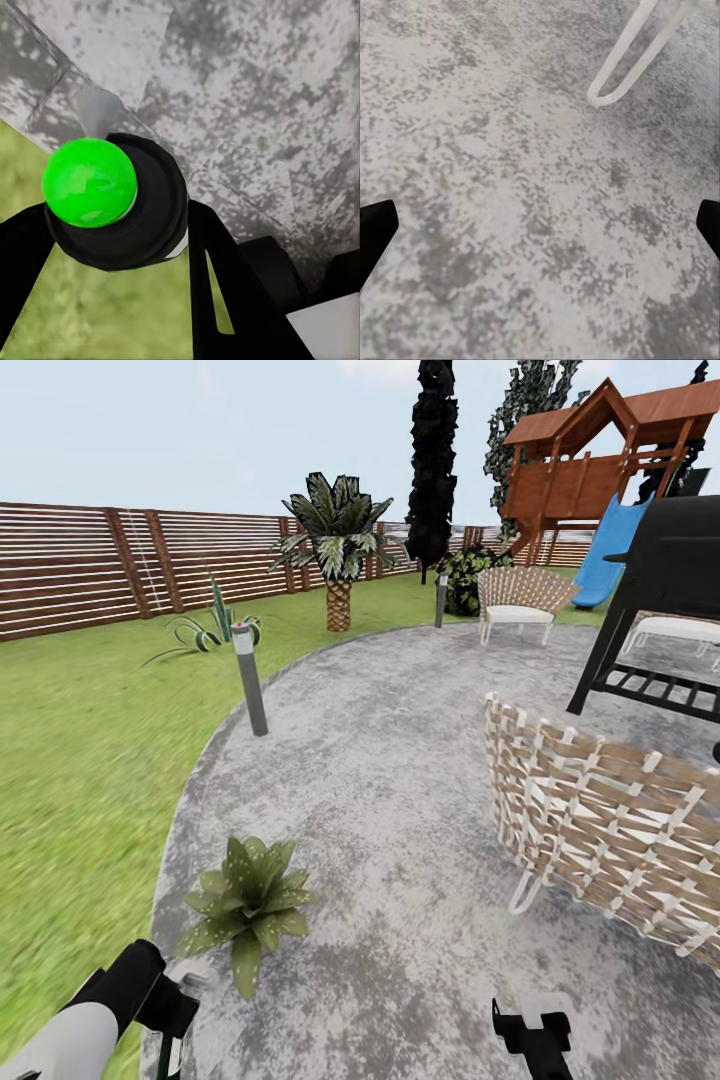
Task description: Pick up the pesticide atomizer in the garden and spray insectifuge to fully cover both potted plants in the garden.
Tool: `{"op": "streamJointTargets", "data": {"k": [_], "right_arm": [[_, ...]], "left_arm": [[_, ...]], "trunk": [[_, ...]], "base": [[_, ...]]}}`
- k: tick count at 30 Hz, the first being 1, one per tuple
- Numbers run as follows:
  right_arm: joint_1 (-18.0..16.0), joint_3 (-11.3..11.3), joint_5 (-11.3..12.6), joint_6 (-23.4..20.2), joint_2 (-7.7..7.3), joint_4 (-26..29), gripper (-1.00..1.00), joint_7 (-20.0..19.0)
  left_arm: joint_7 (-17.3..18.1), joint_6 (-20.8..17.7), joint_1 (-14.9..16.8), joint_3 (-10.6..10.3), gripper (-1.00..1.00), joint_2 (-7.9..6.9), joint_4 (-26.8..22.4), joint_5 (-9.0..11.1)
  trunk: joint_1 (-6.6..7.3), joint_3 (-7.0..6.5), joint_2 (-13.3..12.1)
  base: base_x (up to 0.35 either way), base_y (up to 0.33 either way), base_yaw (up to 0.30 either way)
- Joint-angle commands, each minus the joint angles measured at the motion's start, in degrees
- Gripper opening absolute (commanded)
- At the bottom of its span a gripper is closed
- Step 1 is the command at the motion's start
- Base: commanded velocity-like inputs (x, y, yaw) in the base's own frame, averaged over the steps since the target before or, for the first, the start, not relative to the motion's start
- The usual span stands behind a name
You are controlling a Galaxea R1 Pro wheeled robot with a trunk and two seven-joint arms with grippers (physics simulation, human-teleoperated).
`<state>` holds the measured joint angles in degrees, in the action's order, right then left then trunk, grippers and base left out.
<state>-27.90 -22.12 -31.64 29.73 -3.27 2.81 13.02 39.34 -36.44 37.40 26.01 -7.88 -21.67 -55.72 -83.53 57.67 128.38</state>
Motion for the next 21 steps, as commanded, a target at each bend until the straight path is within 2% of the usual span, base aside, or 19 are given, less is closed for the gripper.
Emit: {"op": "streamJointTargets", "data": {"k": [1,5,8,11,21], "right_arm": [[-0.05,-0.29,-0.61,0.15,-0.04,-0.09,1.00,0.34],[-0.05,-0.29,-0.61,0.15,-0.06,-0.08,1.00,0.34],[-0.05,-0.29,-0.61,0.15,-0.06,-0.08,1.00,0.34],[-0.05,-0.29,-0.61,0.15,-0.06,-0.09,1.00,0.34],[-0.05,-0.29,-0.61,0.15,-0.06,-0.15,1.00,0.34]], "left_arm": [[0.35,-0.21,0.04,0.46,-1.00,0.11,-0.06,-0.46],[0.46,-0.01,-1.09,0.33,-1.00,0.02,-0.24,-0.98],[0.68,4.62,-3.33,0.13,-1.00,-0.33,-0.49,-1.25],[0.78,6.97,-3.88,0.10,-1.00,-0.38,-0.39,-1.33],[0.47,7.34,-3.92,0.24,-1.00,0.13,-0.84,-1.23]], "trunk": [[-0.02,0.05,0.02],[-0.02,0.05,0.02],[-0.02,0.05,0.02],[-0.02,0.05,0.02],[-0.02,0.05,0.02]], "base": [[0.207,0.034,0.000],[0.051,0.008,0.000],[0.003,0.001,0.000],[0.000,0.000,0.000],[-0.003,0.078,0.000]]}}
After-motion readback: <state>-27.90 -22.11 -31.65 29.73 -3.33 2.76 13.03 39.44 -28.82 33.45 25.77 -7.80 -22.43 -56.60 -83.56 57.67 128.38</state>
